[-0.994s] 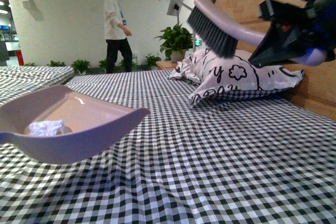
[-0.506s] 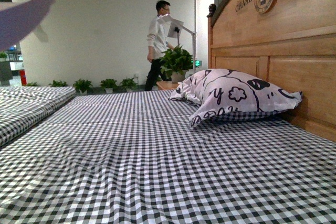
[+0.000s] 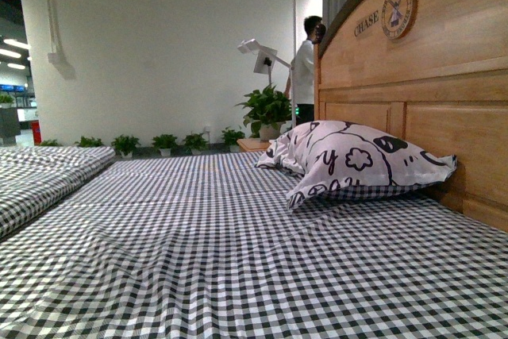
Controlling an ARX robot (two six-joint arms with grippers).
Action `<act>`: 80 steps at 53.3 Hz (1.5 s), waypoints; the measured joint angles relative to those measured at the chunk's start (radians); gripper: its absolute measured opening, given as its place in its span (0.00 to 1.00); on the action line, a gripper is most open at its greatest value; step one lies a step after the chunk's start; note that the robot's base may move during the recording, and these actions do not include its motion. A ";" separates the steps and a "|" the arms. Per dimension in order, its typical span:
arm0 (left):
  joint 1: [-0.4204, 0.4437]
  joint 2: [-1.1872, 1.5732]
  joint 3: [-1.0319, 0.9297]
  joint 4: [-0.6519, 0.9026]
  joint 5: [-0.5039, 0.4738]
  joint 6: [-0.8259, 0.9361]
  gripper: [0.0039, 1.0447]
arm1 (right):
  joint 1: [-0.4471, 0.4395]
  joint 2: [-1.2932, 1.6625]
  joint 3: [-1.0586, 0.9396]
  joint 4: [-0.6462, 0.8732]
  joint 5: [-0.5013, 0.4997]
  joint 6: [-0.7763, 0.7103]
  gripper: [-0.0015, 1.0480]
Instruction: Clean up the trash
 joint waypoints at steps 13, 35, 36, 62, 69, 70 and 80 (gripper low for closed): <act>-0.105 -0.121 -0.053 -0.069 -0.110 -0.018 0.26 | -0.006 -0.080 -0.037 -0.003 0.008 0.030 0.18; -0.330 -0.229 -0.109 -0.099 -0.360 -0.053 0.26 | -0.027 -0.173 -0.085 -0.018 0.038 0.042 0.18; -0.343 -0.233 -0.114 -0.099 -0.372 -0.053 0.26 | -0.027 -0.175 -0.087 -0.018 0.044 0.042 0.18; -0.384 -0.248 -0.132 -0.095 -0.399 -0.060 0.26 | -0.033 -0.183 -0.093 -0.021 0.067 0.042 0.18; -0.384 -0.247 -0.132 -0.095 -0.400 -0.061 0.26 | -0.033 -0.183 -0.093 -0.021 0.067 0.042 0.18; -0.384 -0.248 -0.132 -0.095 -0.400 -0.061 0.26 | -0.033 -0.183 -0.093 -0.021 0.067 0.042 0.18; -0.384 -0.248 -0.132 -0.095 -0.399 -0.061 0.26 | -0.033 -0.183 -0.093 -0.021 0.067 0.042 0.18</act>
